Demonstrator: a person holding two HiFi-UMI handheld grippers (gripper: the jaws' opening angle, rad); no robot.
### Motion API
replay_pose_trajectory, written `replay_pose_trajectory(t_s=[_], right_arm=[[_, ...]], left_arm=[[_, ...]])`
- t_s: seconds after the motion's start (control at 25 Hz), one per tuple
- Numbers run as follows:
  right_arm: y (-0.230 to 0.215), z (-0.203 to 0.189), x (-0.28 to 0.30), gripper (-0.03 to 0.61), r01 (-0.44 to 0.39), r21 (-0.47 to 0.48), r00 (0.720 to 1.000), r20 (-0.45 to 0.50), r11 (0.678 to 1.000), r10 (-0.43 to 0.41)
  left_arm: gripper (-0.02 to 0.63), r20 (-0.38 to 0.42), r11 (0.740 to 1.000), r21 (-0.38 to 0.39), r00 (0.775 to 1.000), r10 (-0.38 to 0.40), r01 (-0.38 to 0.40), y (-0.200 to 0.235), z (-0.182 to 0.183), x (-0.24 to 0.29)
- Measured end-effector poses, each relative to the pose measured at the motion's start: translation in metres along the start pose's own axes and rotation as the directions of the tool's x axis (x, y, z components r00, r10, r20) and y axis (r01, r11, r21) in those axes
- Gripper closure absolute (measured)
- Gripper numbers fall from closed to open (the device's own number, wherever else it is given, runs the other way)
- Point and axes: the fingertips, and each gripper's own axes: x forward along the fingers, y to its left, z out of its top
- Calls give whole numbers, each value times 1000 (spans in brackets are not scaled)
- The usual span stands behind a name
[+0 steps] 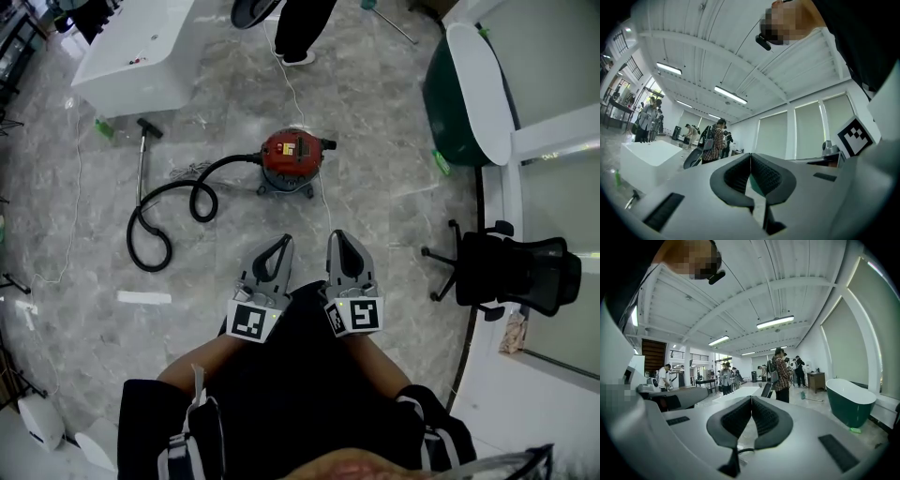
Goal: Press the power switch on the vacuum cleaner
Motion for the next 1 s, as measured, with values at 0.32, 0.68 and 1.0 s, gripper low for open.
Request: replay_pose_trajectory(t_s=[0.32,0.68,1.0], right_arm=[[-9,-8,42,560,-89,7,995,-46,996,90],[-56,5,77,560,-155,2,988,-22,988,155],[-85,-30,104,560,-131,-7,976,-175,991,128]], left_arm=[[594,-50,998,0,997,67,-67,20,-15,27],[594,-40,984,42,984,174,-172,21,-10,55],[594,-80,975,42,972,219,-216,43,-13,66]])
